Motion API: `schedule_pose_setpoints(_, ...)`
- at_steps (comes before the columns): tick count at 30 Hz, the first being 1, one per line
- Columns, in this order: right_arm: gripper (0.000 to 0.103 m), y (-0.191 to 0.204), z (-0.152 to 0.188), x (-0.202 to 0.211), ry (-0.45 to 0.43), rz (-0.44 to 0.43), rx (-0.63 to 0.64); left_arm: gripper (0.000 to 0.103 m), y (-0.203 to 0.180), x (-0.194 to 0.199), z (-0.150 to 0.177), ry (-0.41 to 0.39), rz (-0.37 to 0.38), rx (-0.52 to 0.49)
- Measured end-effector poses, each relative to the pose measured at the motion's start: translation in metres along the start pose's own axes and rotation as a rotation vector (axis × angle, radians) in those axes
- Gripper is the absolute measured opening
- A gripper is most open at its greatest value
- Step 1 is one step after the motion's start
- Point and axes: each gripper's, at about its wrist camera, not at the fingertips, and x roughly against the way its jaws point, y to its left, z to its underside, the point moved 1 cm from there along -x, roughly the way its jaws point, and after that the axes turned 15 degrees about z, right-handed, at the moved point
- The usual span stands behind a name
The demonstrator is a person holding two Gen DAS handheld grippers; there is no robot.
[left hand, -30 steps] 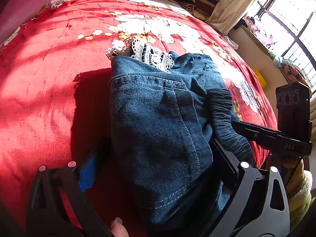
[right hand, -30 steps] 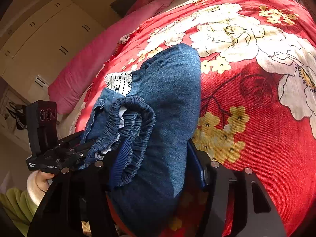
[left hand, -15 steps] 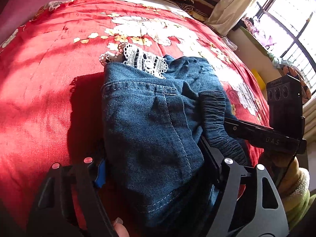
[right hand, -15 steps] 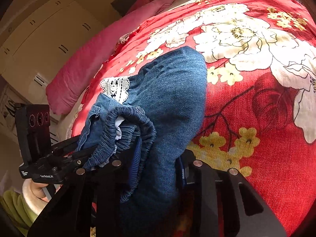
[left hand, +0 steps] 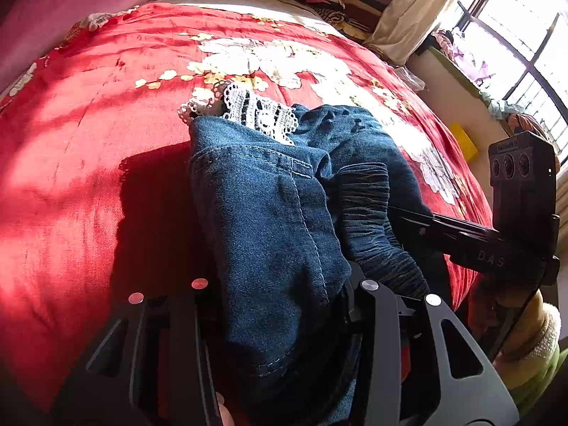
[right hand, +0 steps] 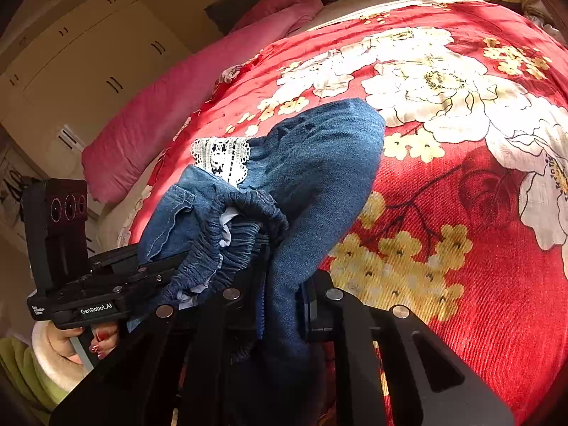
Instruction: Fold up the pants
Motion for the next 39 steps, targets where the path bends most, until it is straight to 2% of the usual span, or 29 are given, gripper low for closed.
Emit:
schedule_pose_setpoints(7, 0.013, 0.015, -0.002, 0.015, -0.041, 0.017, 0.034, 0.026, -0.011, 0.012, -0.003, -0.02, 0.013, -0.011)
schedule_pose_setpoints(20, 0.013, 0.025, -0.018, 0.038, -0.098, 0.034, 0.053, 0.026, -0.024, 0.029, -0.02, -0.068, 0.03, -0.039)
schedule_pose_setpoints(39, 0.013, 0.015, -0.058, 0.04, -0.138, 0.067, 0.034, 0.026, -0.03, 0.023, -0.063, -0.089, 0.034, -0.089)
